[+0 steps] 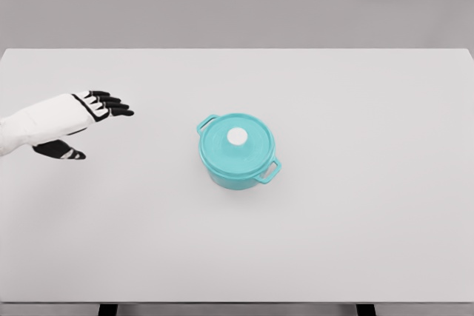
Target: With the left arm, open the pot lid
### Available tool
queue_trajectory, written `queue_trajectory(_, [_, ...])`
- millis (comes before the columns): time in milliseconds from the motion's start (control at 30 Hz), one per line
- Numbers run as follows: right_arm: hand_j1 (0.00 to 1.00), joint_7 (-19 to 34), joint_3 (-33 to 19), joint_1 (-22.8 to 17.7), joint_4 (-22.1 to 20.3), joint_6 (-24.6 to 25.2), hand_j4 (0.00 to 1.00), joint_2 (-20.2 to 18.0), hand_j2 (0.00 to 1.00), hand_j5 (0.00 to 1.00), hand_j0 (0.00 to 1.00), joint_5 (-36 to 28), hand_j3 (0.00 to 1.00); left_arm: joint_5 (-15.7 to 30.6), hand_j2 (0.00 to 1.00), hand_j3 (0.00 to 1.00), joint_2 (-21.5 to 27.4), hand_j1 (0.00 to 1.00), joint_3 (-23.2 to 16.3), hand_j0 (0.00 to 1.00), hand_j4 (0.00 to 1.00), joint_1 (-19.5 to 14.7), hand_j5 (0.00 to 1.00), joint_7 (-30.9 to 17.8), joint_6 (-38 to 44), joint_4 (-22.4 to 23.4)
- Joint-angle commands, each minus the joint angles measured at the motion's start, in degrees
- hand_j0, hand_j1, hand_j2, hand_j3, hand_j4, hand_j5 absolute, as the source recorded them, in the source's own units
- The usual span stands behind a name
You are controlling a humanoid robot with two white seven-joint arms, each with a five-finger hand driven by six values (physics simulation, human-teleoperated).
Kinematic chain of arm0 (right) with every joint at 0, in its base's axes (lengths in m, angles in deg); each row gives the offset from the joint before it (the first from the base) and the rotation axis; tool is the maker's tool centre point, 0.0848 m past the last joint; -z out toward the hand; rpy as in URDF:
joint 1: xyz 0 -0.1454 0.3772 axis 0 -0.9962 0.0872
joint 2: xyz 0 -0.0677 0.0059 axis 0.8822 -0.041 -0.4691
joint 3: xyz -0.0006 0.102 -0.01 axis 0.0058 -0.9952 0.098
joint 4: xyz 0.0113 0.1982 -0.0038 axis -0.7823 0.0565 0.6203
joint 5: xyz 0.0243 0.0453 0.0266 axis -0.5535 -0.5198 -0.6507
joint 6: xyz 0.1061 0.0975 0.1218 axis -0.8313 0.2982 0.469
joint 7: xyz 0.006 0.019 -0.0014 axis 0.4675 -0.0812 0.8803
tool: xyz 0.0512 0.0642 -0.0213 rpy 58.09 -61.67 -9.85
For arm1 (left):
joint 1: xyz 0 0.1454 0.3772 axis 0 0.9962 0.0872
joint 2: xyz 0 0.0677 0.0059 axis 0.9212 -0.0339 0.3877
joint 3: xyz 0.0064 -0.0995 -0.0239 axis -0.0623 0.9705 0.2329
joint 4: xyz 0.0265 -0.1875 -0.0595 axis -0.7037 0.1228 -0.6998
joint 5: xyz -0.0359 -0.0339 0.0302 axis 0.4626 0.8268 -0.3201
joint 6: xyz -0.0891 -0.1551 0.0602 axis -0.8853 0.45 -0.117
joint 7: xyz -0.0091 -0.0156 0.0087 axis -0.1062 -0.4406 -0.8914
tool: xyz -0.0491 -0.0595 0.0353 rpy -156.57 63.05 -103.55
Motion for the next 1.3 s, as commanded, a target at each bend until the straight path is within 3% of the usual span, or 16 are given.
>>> queue_trajectory(0, [1.00,0.0,-0.1,0.0,0.1,0.2,1.00,0.0,1.00,1.00,1.00,-0.1,1.00,0.2,1.00,1.00,-0.6,1.00,-0.3,1.00,1.00,0.0,1.00,-0.6,-0.6,-0.1])
queue_trajectory(300, [1.00,0.0,-0.1,-0.6,0.4,0.3,1.00,0.0,1.00,1.00,1.00,0.0,1.00,-0.1,1.00,1.00,-2.2,1.00,-1.0,1.00,1.00,-1.1,1.00,-4.5,-2.3,-0.7])
queue_trajectory(400, [1.00,0.0,-0.1,-0.6,0.4,0.3,1.00,0.0,1.00,1.00,1.00,0.0,1.00,0.5,1.00,1.00,-1.7,1.00,-2.5,1.00,1.00,-5.7,1.00,-4.5,-2.3,-0.4])
queue_trajectory(433, [1.00,0.0,-0.1,-0.6,0.4,0.3,1.00,0.0,1.00,1.00,1.00,0.0,1.00,0.9,1.00,1.00,-1.7,1.00,-5.9,1.00,1.00,-8.4,1.00,-4.5,-2.3,0.4])
queue_trajectory(500, [1.00,0.0,-0.1,-0.6,0.4,0.3,1.00,0.0,1.00,1.00,1.00,0.0,1.00,1.0,1.00,1.00,1.4,1.00,-19.7,1.00,1.00,-19.4,1.00,-4.4,-2.3,0.8])
queue_trajectory(533, [1.00,0.0,-0.1,-0.6,0.4,0.3,1.00,0.0,1.00,1.00,1.00,-0.1,1.00,1.0,1.00,1.00,2.2,1.00,-23.8,1.00,1.00,-21.5,1.00,-4.3,-2.3,-0.1])
queue_trajectory(567, [1.00,0.0,-0.1,-0.6,0.4,0.3,1.00,0.0,1.00,1.00,1.00,-0.1,1.00,1.0,1.00,1.00,1.2,1.00,-25.1,1.00,1.00,-22.9,1.00,-4.2,-2.3,0.1])
queue_trajectory(633, [1.00,0.0,-0.1,-0.6,0.4,0.3,1.00,0.0,1.00,1.00,1.00,-0.1,1.00,0.8,1.00,1.00,-10.1,1.00,-34.6,1.00,1.00,-34.7,1.00,-4.5,-2.3,1.5])
queue_trajectory(700, [1.00,0.0,-0.1,-0.6,0.4,0.3,1.00,0.0,1.00,1.00,1.00,0.0,1.00,0.9,1.00,1.00,-14.9,1.00,-39.2,1.00,1.00,-39.6,1.00,-4.5,-2.3,2.7])
queue_trajectory(800, [1.00,0.0,-0.1,-0.6,0.4,0.3,1.00,0.0,1.00,1.00,1.00,-0.1,1.00,1.2,1.00,1.00,-16.0,1.00,-39.4,1.00,1.00,-40.9,1.00,-4.2,-2.3,2.8])
queue_trajectory(900, [1.00,0.0,-0.1,-0.6,0.4,0.3,1.00,0.0,1.00,1.00,1.00,-0.1,1.00,5.5,1.00,1.00,-16.3,1.00,-39.4,1.00,1.00,-41.5,1.00,-3.9,-2.3,2.5])
queue_trajectory(1267, [1.00,0.0,-0.1,-0.6,0.4,0.3,1.00,0.0,1.00,1.00,1.00,0.0,1.00,6.4,1.00,1.00,-17.7,1.00,-40.2,1.00,1.00,-41.7,1.00,-4.3,-2.3,3.9])
